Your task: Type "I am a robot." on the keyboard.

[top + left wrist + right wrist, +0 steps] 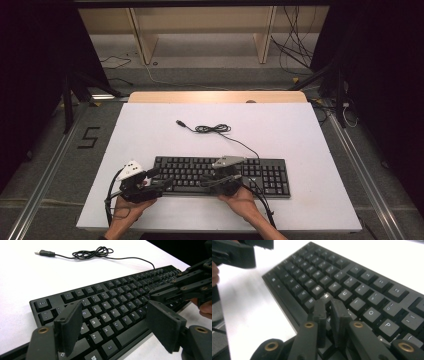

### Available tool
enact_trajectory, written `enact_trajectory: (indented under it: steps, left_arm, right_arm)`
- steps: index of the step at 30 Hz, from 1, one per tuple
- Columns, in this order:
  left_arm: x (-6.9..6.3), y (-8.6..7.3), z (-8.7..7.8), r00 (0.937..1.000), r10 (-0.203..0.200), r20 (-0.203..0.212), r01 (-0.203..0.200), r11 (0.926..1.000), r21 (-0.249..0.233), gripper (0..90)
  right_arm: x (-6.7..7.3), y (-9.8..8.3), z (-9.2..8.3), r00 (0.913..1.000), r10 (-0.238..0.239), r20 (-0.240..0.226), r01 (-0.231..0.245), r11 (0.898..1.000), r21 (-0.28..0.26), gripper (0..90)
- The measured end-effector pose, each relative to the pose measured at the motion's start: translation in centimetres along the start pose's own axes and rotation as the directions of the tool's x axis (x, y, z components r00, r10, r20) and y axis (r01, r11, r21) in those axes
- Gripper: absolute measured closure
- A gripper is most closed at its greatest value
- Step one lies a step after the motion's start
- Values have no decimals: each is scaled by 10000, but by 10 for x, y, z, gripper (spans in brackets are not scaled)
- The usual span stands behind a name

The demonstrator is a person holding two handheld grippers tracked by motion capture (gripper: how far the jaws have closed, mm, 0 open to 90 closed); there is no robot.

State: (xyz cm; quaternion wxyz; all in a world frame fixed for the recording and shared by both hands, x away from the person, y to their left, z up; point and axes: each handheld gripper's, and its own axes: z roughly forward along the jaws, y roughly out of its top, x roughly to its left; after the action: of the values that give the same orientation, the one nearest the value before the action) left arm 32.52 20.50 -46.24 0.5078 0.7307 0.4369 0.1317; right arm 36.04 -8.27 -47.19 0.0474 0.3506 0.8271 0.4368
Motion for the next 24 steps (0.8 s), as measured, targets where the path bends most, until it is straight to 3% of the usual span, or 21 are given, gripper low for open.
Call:
enact_trajectory:
  steps: [4, 7, 11, 18, 24]
  left_arm:
    - [0, 0, 0, 10000, -27, -34, 26, 10000, -47, 291]
    - [0, 0, 0, 10000, -28, -45, 28, 10000, -43, 291]
    - [1, 0, 0, 10000, -6, -41, 6, 10000, -56, 291]
    - [1, -1, 1, 10000, -3, -49, 2, 10000, -55, 291]
    - [1, -1, 1, 10000, -35, -48, 35, 10000, -62, 290]
  right_arm:
    - [0, 2, -4, 9997, 90, -240, -94, 9998, -167, 697]
    - [2, 3, -6, 9992, 108, -374, -119, 9995, -291, 557]
    - [3, 5, -9, 9985, 219, -506, -236, 9992, -335, 463]
    - [4, 5, -13, 9980, 182, -612, -211, 9987, -475, 398]
    - [7, 4, -15, 9971, 126, -749, -166, 9984, -532, 411]
